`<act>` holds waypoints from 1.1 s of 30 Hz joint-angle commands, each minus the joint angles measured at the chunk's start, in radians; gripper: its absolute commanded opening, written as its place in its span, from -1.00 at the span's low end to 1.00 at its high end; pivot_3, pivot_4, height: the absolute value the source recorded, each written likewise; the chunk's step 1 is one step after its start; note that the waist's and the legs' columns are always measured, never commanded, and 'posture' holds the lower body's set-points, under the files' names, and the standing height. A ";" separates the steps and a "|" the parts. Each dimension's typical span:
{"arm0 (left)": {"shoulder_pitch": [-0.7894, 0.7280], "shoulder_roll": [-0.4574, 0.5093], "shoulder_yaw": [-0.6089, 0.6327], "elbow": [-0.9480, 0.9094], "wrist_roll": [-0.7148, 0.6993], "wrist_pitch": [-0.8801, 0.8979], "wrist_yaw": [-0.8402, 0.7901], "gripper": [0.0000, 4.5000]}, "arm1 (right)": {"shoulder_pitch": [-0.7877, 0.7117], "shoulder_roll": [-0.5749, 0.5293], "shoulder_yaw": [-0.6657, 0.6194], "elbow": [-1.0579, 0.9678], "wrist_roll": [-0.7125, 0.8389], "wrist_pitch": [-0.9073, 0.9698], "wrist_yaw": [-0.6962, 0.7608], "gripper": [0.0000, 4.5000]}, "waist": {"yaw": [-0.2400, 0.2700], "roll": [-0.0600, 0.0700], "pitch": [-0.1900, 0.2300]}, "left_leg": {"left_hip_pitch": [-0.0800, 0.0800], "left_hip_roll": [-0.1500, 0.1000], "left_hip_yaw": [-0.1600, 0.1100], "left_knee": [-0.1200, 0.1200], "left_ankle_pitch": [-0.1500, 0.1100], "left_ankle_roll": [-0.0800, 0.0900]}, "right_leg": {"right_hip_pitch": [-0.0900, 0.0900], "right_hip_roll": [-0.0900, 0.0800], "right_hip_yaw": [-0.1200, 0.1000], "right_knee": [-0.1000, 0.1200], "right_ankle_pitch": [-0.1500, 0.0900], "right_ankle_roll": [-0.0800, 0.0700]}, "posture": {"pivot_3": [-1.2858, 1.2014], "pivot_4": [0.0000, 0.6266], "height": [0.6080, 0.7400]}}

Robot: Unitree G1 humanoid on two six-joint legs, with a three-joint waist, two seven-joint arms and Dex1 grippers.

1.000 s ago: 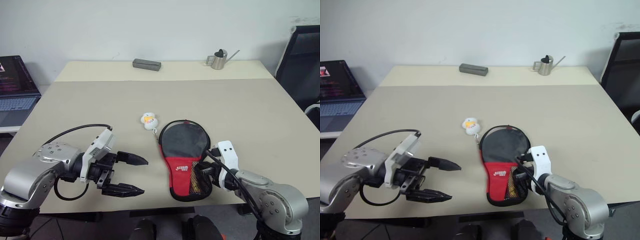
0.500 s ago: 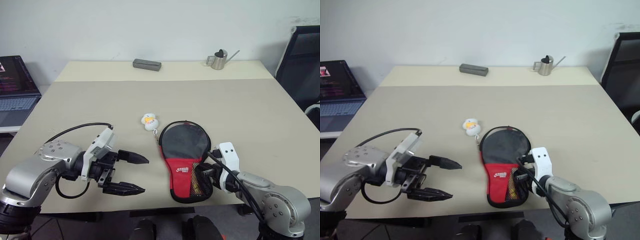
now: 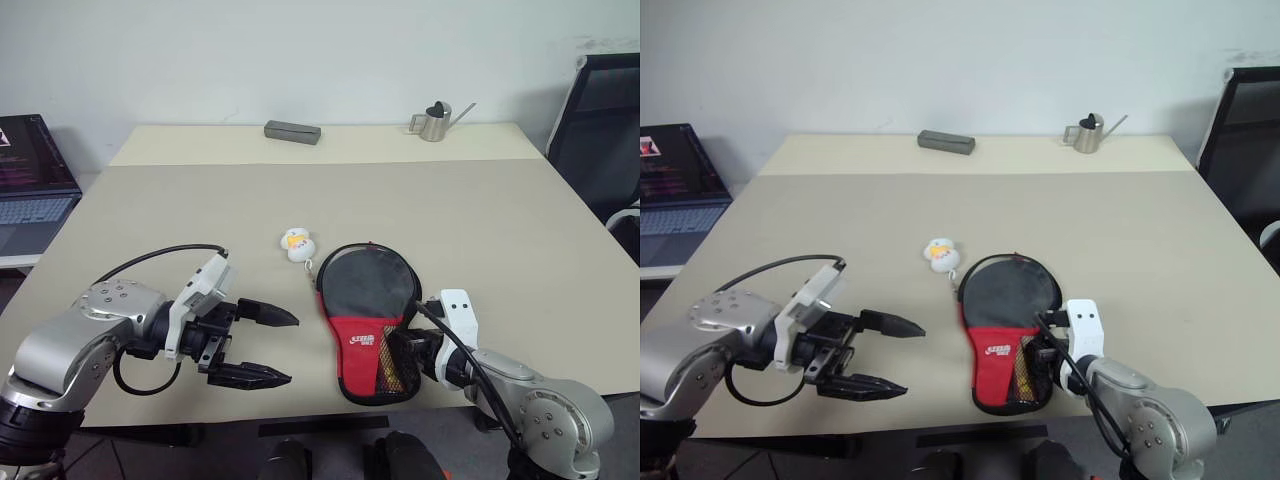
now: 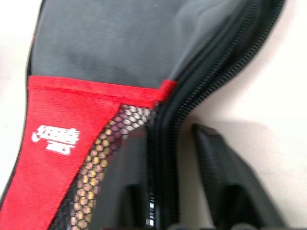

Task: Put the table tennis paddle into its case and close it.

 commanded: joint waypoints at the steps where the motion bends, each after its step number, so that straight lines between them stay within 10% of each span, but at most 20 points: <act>1: -0.016 -0.004 0.002 -0.003 0.002 -0.019 0.005 1.00 | 0.024 0.011 -0.019 -0.028 0.014 0.033 -0.031 0.18 | 0.000 0.000 0.000 | 0.001 0.000 0.000 0.000 0.000 0.000 | 0.000 0.001 0.000 0.000 0.000 0.000 | 0.03 -0.52 1.00; 10: -0.014 -0.018 0.001 0.000 0.009 -0.030 0.014 1.00 | -0.073 0.005 -0.115 -0.087 -0.021 0.033 -0.045 0.18 | 0.000 0.001 0.000 | 0.002 0.001 0.001 0.000 0.000 0.000 | 0.001 0.002 0.001 0.000 -0.001 -0.001 | 0.03 -0.52 1.00; 17: 0.017 -0.038 0.007 0.004 0.007 -0.031 0.044 1.00 | -0.207 -0.063 -0.174 -0.066 -0.017 -0.032 0.064 0.99 | 0.000 0.003 0.002 | 0.002 0.002 0.000 -0.001 0.000 0.000 | 0.001 0.003 0.000 0.000 -0.001 -0.002 | 0.03 -0.52 1.00; 33: 0.030 -0.037 0.041 0.042 0.020 -0.054 0.089 1.00 | -0.154 -0.229 -0.146 -0.030 0.118 0.012 0.300 0.99 | -0.001 0.003 0.002 | 0.003 0.003 0.001 -0.002 0.000 0.000 | 0.001 0.006 0.001 0.001 -0.002 -0.003 | 0.03 -0.52 1.00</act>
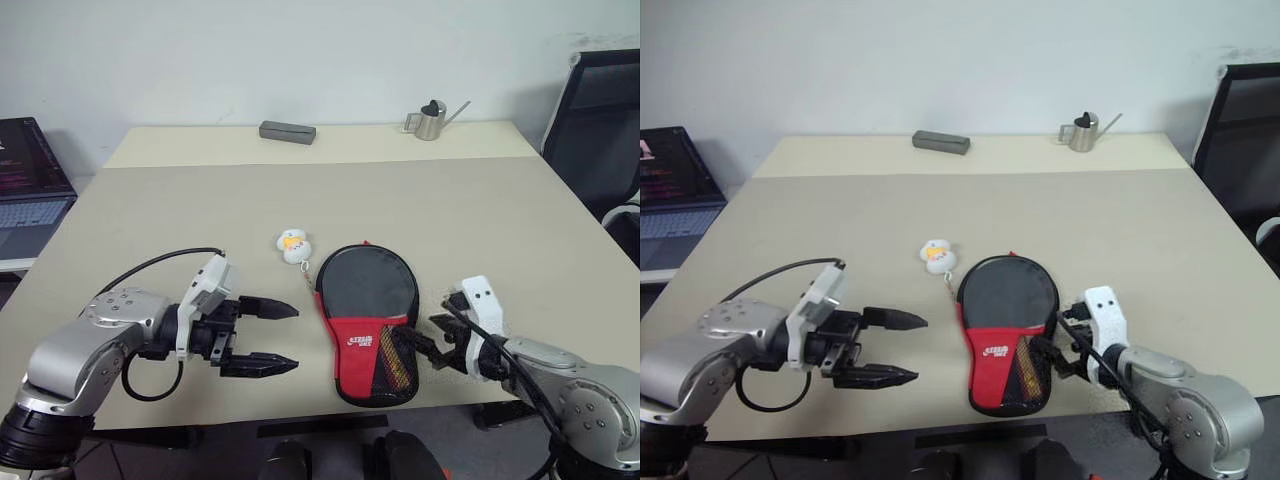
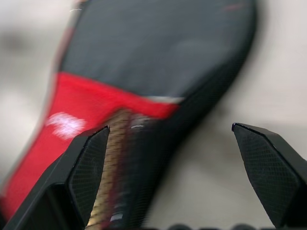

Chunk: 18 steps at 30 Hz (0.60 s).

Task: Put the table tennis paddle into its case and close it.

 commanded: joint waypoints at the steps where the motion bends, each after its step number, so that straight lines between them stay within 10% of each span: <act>1: -0.002 0.013 0.040 0.010 0.006 -0.018 0.008 1.00 | -0.075 -0.010 -0.049 -0.013 0.023 -0.034 0.038 0.99 | 0.000 0.000 0.000 | 0.000 0.000 0.000 0.000 0.000 0.000 | 0.000 0.000 0.000 0.000 0.000 0.000 | 0.03 -0.52 1.00; 18: -0.048 -0.092 0.102 0.164 0.115 -0.086 0.259 1.00 | -0.146 -0.303 0.243 0.253 -0.106 -0.730 0.475 0.99 | 0.002 0.000 0.000 | 0.000 0.000 0.000 0.000 0.000 0.000 | 0.001 0.001 0.000 -0.002 0.000 0.000 | 0.03 -0.52 1.00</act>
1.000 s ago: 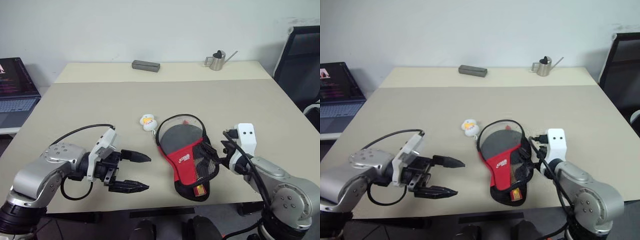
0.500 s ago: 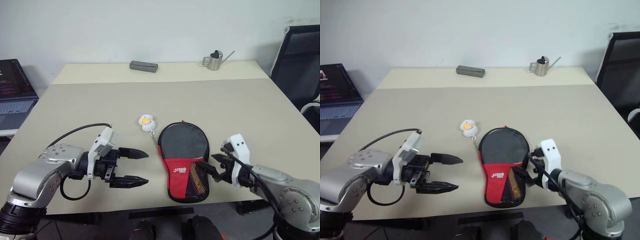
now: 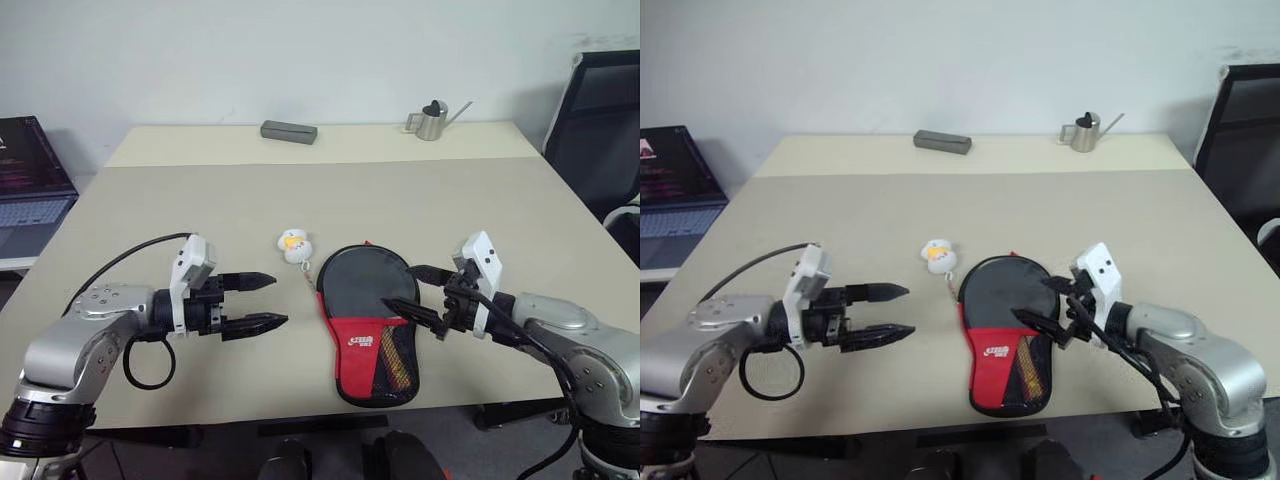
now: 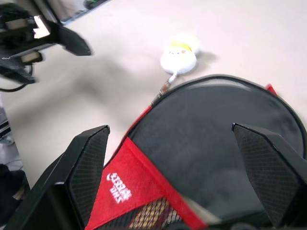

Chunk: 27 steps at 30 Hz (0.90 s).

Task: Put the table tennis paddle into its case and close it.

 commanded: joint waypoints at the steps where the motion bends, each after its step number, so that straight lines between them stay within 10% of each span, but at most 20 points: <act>1: -0.021 -0.029 0.044 0.029 0.055 -0.057 0.087 1.00 | -0.041 0.001 0.048 0.048 -0.046 -0.143 0.053 0.99 | 0.000 0.000 0.000 | 0.000 0.000 0.000 0.000 0.000 0.000 | 0.000 0.000 0.000 0.000 0.000 0.000 | 0.03 -0.52 1.00; 27: -0.054 -0.090 0.056 0.096 0.161 -0.124 0.256 1.00 | -0.140 0.084 0.306 0.485 -0.242 -0.598 0.390 0.99 | 0.002 0.000 0.000 | 0.000 0.000 -0.001 0.001 -0.001 -0.003 | 0.000 0.001 0.000 0.000 0.001 -0.002 | 0.03 -0.52 1.00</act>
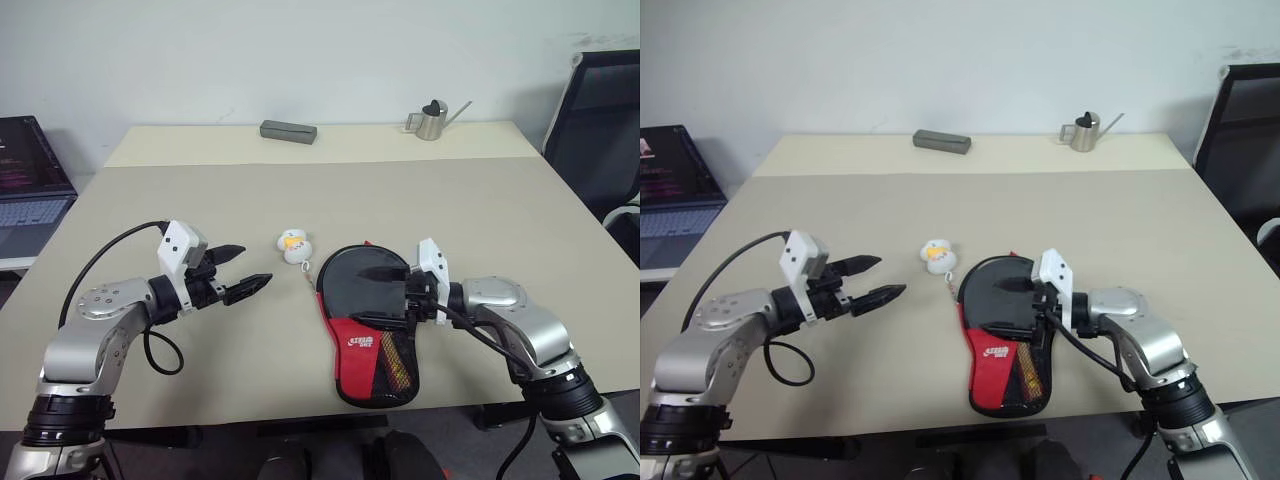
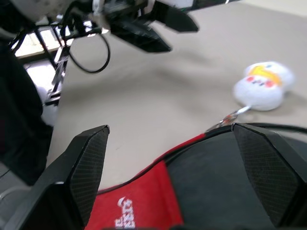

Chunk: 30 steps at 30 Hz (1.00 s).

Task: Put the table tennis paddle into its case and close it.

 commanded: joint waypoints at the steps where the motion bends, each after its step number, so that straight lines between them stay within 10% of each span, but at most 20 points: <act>1: -0.028 -0.010 0.012 -0.002 0.012 -0.011 0.019 1.00 | -0.019 0.019 0.029 0.066 -0.066 -0.094 0.007 0.99 | 0.000 0.000 0.000 | 0.000 0.000 0.000 0.000 0.000 0.000 | 0.000 0.000 0.000 0.000 0.000 0.000 | 0.03 -0.52 1.00; 16: -0.242 -0.126 -0.148 0.174 0.173 0.054 0.148 1.00 | -0.058 0.128 0.048 0.321 -0.229 -0.297 -0.036 0.99 | -0.002 0.000 0.000 | 0.001 -0.001 0.001 0.001 0.000 -0.001 | 0.000 0.002 0.000 0.002 0.002 -0.002 | 0.03 -0.52 1.00; 30: -0.523 -0.313 -0.215 0.703 0.364 -0.161 0.230 1.00 | -0.052 0.167 0.050 0.342 -0.246 -0.305 -0.047 0.99 | -0.002 -0.001 0.000 | 0.001 -0.001 0.001 0.002 0.000 -0.002 | 0.000 0.002 0.001 0.003 0.002 -0.003 | 0.03 -0.52 1.00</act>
